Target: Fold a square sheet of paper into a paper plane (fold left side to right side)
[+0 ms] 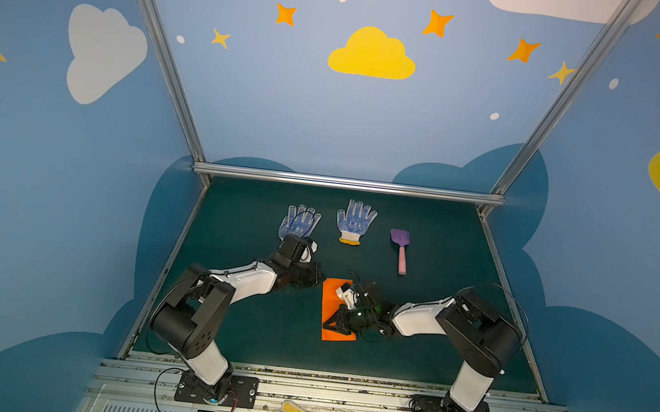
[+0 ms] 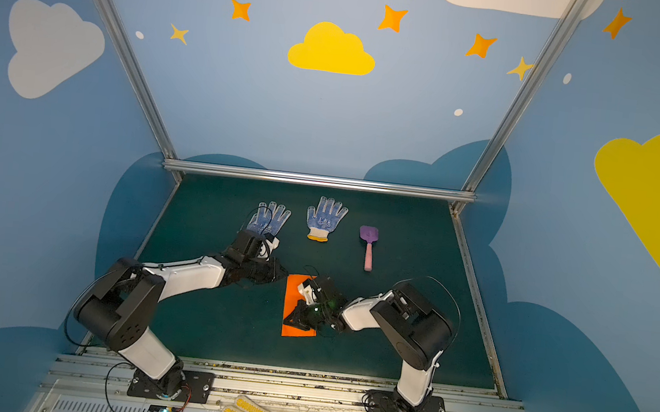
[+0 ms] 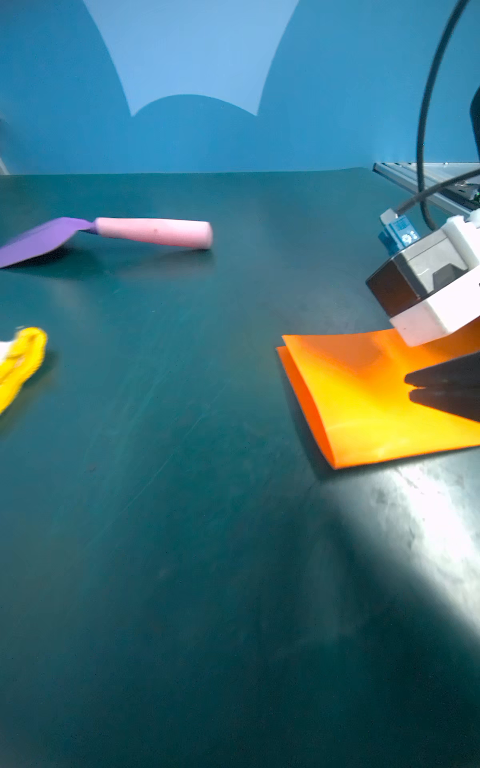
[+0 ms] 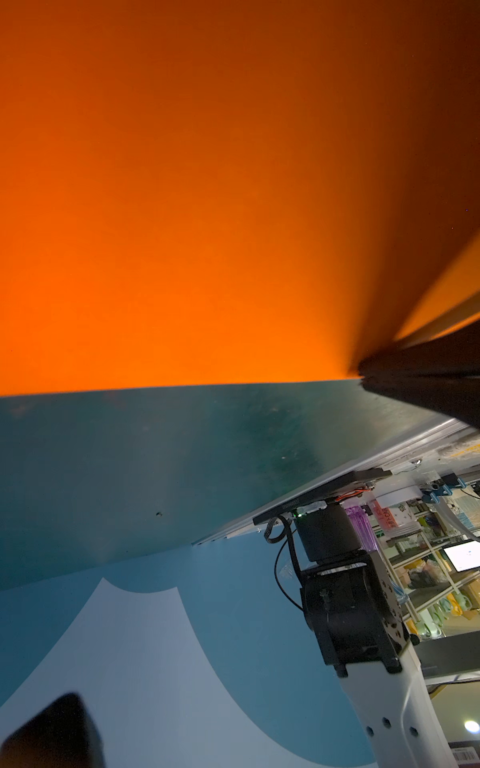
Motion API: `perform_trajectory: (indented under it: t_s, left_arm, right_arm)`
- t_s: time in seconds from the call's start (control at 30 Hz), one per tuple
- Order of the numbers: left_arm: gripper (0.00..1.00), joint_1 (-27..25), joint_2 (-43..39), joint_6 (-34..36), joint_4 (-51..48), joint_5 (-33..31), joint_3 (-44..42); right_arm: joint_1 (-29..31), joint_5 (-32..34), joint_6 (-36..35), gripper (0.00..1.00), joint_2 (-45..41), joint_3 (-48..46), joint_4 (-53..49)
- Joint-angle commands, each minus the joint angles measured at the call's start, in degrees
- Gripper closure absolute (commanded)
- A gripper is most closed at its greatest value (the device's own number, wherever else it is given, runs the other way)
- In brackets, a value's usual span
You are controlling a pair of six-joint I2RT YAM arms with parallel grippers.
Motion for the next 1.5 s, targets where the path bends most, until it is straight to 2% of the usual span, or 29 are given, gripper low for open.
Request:
perform_trajectory:
  t_s: [0.0, 0.27, 0.6, 1.07, 1.47]
  left_arm:
    - [0.96, -0.9, 2.5, 0.0, 0.5, -0.8, -1.6]
    - [0.96, -2.6, 8.7, -1.7, 4.0, -1.6, -2.9]
    - [0.96, -2.6, 10.1, -1.5, 4.7, -2.5, -4.7]
    - [0.96, -2.8, 10.1, -1.2, 4.6, -2.4, -4.8]
    - [0.96, -2.9, 10.0, -1.0, 4.4, -2.4, -4.6]
  right_arm:
    - [0.8, 3.7, 0.4, 1.00, 3.2, -1.8, -9.9]
    - [0.6, 2.3, -0.4, 1.00, 1.6, 1.1, -10.9]
    - [-2.7, 0.5, -2.5, 1.00, -2.2, 7.3, -13.0]
    - [-4.4, -2.5, -0.7, 1.00, 4.1, 13.4, -9.4]
    - [-3.7, -3.0, -1.0, 1.00, 5.4, 7.7, -7.2]
